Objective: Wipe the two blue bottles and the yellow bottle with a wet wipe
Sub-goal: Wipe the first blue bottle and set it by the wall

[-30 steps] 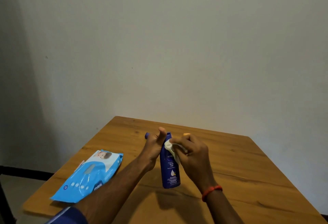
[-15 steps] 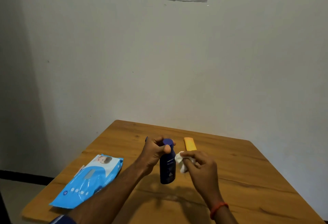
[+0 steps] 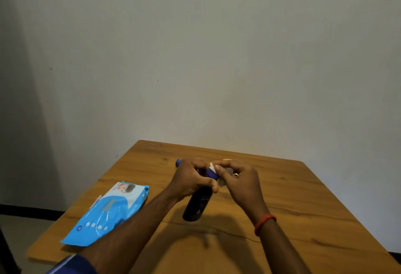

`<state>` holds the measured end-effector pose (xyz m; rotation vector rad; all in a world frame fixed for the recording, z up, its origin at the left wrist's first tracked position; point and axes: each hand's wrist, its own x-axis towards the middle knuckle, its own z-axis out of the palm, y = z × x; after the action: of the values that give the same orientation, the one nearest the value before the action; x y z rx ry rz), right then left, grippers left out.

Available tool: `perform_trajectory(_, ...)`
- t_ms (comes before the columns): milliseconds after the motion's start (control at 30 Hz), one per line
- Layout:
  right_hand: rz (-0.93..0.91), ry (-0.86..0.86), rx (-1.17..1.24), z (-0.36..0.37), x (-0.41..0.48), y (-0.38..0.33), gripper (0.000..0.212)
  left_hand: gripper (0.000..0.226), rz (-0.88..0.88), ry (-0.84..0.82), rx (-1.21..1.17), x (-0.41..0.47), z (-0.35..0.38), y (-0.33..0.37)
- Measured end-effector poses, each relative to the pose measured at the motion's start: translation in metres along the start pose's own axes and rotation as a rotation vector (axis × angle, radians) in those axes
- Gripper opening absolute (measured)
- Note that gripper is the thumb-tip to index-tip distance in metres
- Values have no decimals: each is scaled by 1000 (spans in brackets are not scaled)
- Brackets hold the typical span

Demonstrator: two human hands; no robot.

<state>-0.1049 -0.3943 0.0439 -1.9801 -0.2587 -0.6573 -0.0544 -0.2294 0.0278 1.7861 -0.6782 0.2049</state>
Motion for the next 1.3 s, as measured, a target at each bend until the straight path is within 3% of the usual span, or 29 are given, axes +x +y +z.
perform_trajectory(133, 173, -4, 331, -7, -8, 6, 18, 53, -119, 178, -182, -1, -3, 1)
perform_trajectory(233, 158, -55, 441, -10, -14, 9, 31, 45, -183, 240, -241, 0, -3, 3)
perform_trajectory(300, 105, -95, 423, -7, -15, 6, 29, 47, -224, 284, -258, 2, 1, 3)
perform_trajectory(533, -64, -151, 199, 17, -16, -9, 15, 24, -441, 337, -350, 9, 11, 11)
perform_trajectory(667, -141, -311, 81, 5, -26, 2, 19, 14, -493, 417, -328, 10, 5, 4)
perform_trajectory(733, -108, -405, 71, -2, -36, 12, 21, 14, -523, 441, -330, 8, 2, -2)
perform_trajectory(900, 55, -516, 313, -21, -51, 24, 19, 25, -557, 466, -355, 3, 4, -8)
perform_trajectory(1067, 59, -386, 182, -11, -36, 23, 16, 10, -494, 413, -399, 1, 9, -4)
perform_trajectory(1200, 19, -233, 163, 8, -18, 5, 13, 23, -413, 348, -408, 3, 11, 1)
perform_trajectory(1300, -82, -211, 53, 14, -13, -7, 16, 26, -397, 338, -435, 6, 8, 2)
